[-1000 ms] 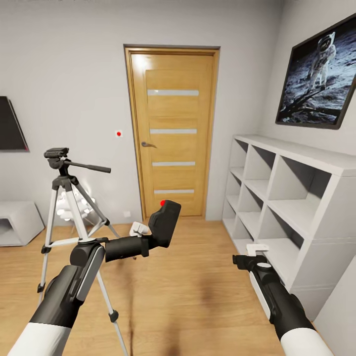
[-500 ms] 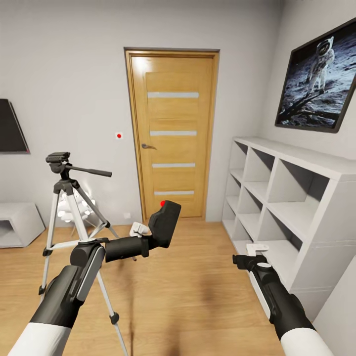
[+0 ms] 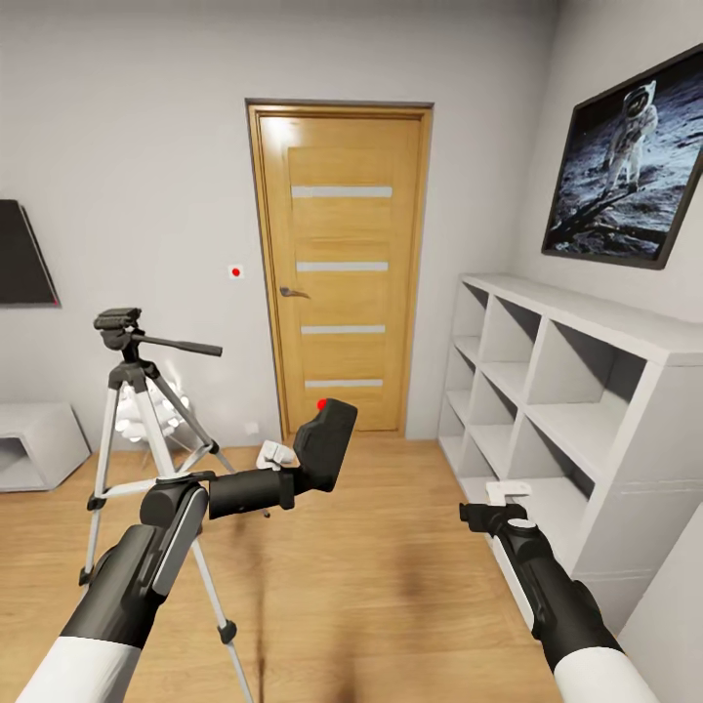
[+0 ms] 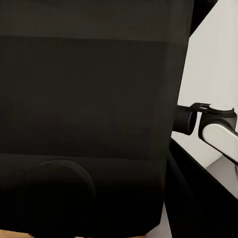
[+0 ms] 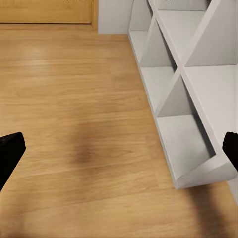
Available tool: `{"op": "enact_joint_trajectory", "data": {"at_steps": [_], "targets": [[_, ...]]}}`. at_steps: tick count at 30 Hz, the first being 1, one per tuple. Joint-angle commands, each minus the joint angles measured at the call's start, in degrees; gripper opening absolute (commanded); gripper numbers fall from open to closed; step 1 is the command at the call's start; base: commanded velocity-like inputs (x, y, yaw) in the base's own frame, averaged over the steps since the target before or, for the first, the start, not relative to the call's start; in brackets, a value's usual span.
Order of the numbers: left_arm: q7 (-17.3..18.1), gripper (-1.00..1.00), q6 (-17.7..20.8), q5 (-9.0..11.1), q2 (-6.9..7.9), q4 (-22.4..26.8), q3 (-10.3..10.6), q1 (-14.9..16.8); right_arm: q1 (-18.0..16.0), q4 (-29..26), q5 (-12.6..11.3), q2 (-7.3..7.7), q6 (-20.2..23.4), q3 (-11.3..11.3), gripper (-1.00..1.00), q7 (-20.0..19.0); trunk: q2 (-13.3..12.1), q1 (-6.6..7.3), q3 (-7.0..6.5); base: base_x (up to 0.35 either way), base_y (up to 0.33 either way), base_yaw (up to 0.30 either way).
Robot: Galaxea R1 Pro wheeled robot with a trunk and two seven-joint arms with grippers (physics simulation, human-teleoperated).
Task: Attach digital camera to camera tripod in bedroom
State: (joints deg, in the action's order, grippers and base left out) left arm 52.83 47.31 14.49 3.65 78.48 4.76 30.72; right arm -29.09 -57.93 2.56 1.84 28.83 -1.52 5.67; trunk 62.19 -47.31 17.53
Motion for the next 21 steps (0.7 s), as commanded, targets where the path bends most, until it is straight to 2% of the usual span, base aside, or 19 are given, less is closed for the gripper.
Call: {"op": "enact_joint_trajectory", "data": {"at_steps": [1,21], "targets": [[0.07,-1.0,0.22,0.19,0.04,0.01,0.06,0.05,-0.03,-0.08,0.25,0.0,0.35,0.03,1.0,0.04,-0.37,0.22,-0.11,0.0,0.0,0.0],[0.0,-1.0,0.23,0.28,-0.01,-0.08,0.01,0.07,-0.02,0.0,0.25,0.0,0.35,0.03,1.0,0.04,-8.39,4.62,-3.7,0.0,0.0,0.0]]}}
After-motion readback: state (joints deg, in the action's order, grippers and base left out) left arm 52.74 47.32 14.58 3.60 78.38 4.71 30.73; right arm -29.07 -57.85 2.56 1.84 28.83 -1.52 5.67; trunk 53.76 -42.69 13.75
